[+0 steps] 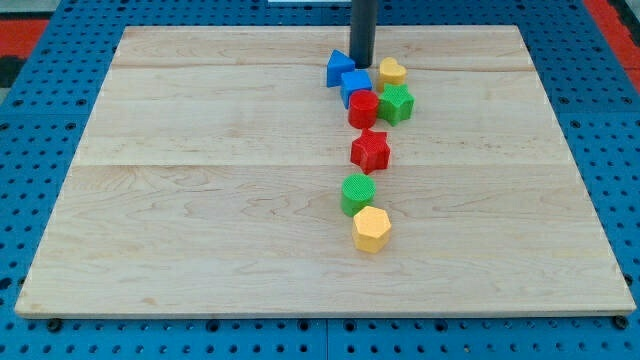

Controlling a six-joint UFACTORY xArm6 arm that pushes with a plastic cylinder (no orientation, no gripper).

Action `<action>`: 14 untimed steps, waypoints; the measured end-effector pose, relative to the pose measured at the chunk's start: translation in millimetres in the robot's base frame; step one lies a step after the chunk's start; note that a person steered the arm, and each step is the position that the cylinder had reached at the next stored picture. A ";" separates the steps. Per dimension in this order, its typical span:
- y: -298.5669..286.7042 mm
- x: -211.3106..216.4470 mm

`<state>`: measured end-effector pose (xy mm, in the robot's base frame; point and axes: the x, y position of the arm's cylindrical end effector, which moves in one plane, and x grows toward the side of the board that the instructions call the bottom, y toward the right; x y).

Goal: Push the blue triangle into yellow heart

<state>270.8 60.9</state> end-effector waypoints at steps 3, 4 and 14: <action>24.2 12.2; 24.5 7.0; -41.5 7.4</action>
<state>278.3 19.4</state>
